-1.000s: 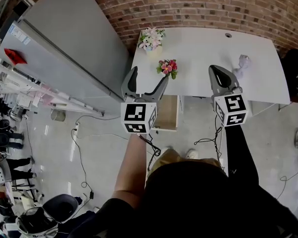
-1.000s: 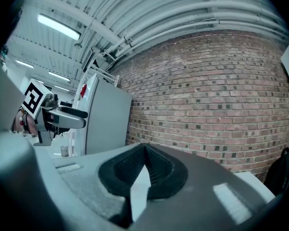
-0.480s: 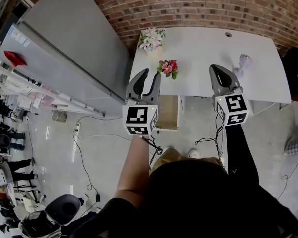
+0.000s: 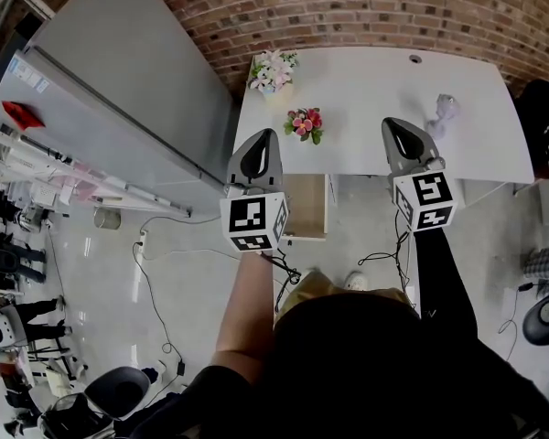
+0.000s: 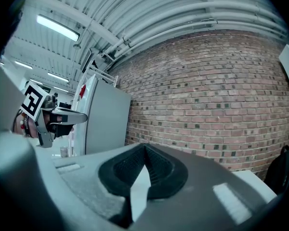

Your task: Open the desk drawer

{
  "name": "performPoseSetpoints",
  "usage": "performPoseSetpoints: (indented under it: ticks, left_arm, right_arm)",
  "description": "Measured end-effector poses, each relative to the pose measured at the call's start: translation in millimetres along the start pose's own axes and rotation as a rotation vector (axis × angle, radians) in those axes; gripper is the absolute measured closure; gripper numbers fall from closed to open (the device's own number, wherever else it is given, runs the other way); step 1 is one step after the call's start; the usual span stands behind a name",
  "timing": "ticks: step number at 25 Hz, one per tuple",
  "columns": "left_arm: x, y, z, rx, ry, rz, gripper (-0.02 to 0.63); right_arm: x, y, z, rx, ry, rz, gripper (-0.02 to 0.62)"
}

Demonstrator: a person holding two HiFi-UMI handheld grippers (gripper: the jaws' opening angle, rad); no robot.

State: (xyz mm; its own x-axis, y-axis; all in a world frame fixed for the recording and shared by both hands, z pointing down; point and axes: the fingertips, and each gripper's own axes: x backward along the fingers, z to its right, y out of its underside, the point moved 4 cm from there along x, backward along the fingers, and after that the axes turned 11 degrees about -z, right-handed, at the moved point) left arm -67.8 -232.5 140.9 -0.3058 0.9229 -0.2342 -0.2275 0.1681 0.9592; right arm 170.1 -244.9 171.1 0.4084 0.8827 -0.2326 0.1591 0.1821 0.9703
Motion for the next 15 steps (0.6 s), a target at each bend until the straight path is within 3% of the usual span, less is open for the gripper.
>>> performPoseSetpoints:
  ticks: [15]
  left_arm:
    - [-5.2, 8.8, -7.4, 0.027, -0.014, -0.022, 0.597]
  right_arm:
    - [1.3, 7.2, 3.0, 0.021, 0.001, -0.012, 0.595]
